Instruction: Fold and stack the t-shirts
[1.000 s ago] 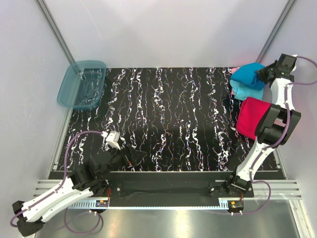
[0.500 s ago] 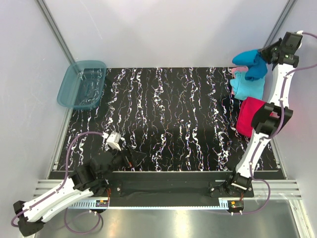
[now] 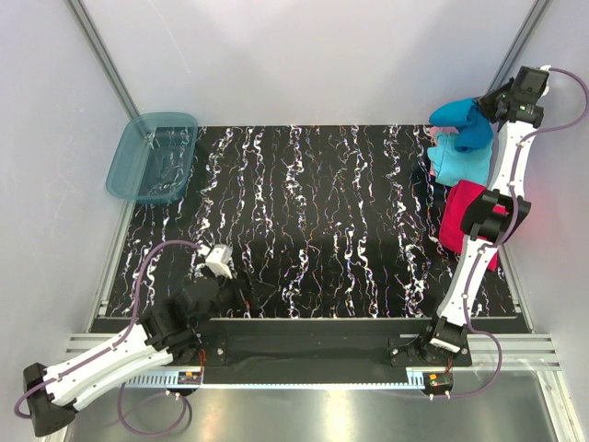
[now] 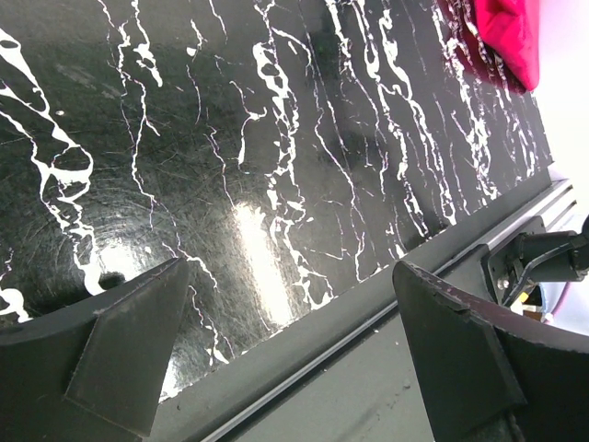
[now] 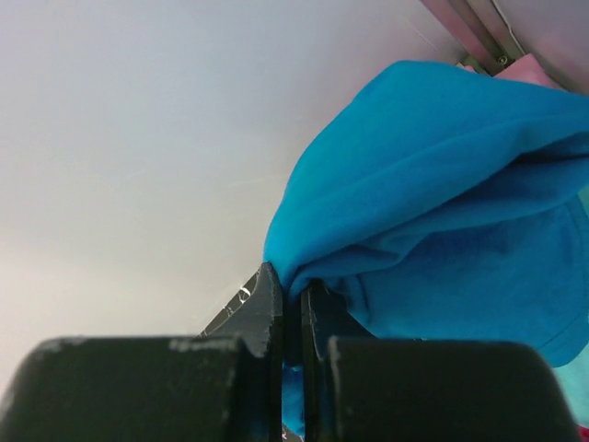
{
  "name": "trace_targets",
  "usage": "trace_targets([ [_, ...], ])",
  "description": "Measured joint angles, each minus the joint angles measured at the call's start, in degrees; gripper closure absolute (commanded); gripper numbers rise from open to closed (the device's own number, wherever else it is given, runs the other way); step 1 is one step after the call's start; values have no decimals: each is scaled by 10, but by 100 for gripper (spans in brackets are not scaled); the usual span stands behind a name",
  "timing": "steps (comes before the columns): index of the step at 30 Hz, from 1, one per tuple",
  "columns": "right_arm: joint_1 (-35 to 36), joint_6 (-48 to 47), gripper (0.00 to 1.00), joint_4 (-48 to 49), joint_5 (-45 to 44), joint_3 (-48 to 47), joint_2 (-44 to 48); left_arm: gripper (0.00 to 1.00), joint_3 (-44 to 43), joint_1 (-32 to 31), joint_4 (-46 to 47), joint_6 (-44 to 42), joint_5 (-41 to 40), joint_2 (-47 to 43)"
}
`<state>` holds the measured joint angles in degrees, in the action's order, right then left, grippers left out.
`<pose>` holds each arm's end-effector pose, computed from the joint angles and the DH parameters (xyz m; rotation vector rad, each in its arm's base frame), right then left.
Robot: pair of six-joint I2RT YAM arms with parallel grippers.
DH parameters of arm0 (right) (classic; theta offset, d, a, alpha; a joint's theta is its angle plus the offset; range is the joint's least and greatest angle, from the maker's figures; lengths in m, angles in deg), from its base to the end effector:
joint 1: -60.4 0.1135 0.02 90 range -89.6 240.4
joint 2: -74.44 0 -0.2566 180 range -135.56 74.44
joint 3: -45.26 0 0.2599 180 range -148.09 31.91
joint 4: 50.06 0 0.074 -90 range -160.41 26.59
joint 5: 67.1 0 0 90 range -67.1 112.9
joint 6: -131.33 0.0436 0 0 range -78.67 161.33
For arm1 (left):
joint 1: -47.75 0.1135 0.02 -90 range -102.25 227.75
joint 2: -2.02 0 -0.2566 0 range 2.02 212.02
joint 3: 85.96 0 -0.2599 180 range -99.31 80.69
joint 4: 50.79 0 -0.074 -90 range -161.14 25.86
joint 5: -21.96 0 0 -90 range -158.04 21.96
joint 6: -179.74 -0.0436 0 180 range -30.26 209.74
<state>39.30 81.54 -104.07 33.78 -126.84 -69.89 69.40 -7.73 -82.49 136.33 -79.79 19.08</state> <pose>0.5284 -0.1951 0.3326 0.9361 1.8164 0.4022 0.0860 -0.1093 0.1754 0.0232 2.1097 -0.9243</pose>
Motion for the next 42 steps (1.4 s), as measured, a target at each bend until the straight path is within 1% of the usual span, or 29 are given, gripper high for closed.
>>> trace_targets([
  [5, -4, 2, 100, 1, -3, -19, 0, 2, 10, 0, 17, 0, 8, 21],
  [9, -11, 2, 100, -1, -3, -21, 5, 2, 11, 0, 20, 0, 12, 23],
  [12, -16, 0, 100, -20, -10, -21, 15, 2, 11, 0, 22, 0, 16, 20],
  [18, -19, -18, 100, -62, -58, 7, 79, 2, 18, 0, 20, 0, 24, -23],
  [25, -25, -57, 100, -68, -120, 63, 156, 1, 18, 0, -10, -1, 26, -81],
  [30, -23, -82, 100, -59, -147, 138, 176, 1, 18, 0, -30, -2, 28, -112],
  [37, -20, -95, 100, 12, -143, 344, 183, 1, 18, -1, -32, -2, 27, -94],
  [39, -19, -95, 100, 31, -133, 380, 183, 1, 18, -1, -32, -3, 27, -88],
  [42, -19, -90, 100, 73, -108, 407, 186, 1, 18, -1, -32, -4, 24, -81],
])
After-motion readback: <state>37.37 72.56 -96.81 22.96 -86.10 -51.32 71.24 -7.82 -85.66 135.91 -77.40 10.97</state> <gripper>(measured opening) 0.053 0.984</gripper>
